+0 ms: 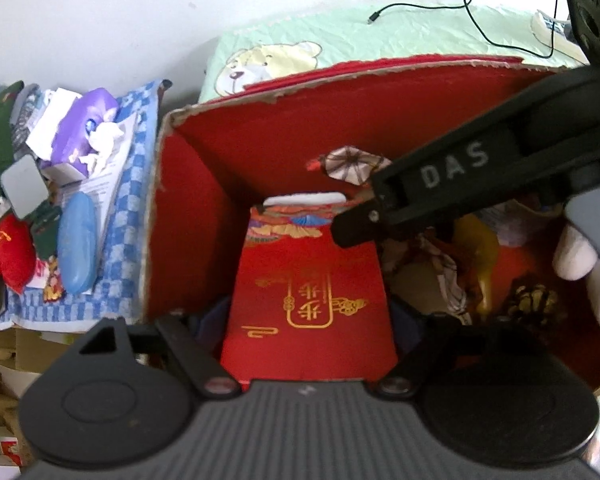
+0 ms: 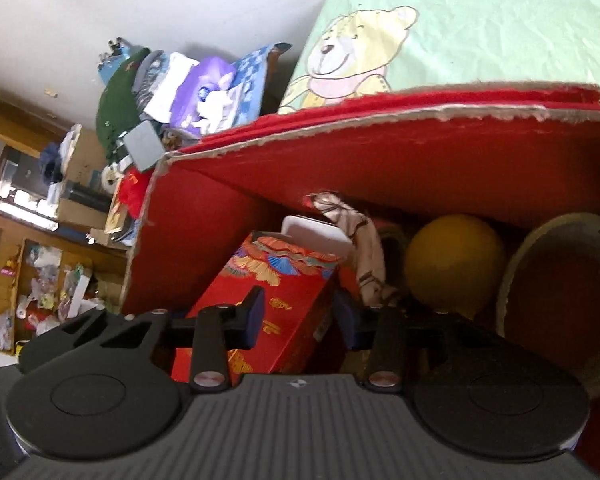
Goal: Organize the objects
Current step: 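Lower the gift box into the red box with the left gripper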
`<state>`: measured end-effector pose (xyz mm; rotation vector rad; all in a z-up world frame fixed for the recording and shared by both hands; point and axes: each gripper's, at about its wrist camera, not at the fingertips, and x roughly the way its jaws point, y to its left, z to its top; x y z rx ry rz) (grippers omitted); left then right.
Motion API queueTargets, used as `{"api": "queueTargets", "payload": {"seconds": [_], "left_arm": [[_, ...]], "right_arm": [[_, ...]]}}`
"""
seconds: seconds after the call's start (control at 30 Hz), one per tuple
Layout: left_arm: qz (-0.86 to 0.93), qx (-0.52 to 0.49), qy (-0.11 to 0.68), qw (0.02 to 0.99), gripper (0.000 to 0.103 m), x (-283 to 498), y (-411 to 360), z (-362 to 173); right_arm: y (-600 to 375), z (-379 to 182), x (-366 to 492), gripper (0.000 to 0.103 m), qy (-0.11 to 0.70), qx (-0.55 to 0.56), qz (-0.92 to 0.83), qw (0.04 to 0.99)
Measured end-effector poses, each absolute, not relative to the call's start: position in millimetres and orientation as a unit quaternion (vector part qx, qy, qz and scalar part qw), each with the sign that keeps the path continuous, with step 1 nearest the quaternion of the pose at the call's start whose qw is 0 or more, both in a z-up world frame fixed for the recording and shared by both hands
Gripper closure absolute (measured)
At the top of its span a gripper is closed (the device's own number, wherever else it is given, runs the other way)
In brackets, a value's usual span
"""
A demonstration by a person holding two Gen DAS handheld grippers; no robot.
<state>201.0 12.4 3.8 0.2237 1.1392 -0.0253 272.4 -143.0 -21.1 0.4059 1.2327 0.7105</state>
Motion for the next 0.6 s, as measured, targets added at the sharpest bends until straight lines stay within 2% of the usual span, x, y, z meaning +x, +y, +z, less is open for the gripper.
{"api": "queueTargets", "payload": {"seconds": [0.1,0.3,0.4,0.6], "left_arm": [[-0.011,0.097,0.537,0.838,0.022,203.0,13.2,3.4],[-0.016,0.090,0.521,0.848,0.017,199.3,17.2,13.6],[-0.020,0.086,0.518,0.851,0.021,197.5,16.8,16.5],[-0.030,0.101,0.521,0.847,0.038,199.7,7.4,12.5]], "right_arm": [[-147.1,-24.9,274.1,0.063,0.556,0.201,0.317,0.741],[-156.0,-32.3,278.5,0.066,0.547,0.242,0.321,0.734],[-154.6,-33.4,278.6,0.066,0.546,0.241,0.325,0.734],[-160.6,-35.1,279.4,0.066,0.536,0.256,0.307,0.744]]}}
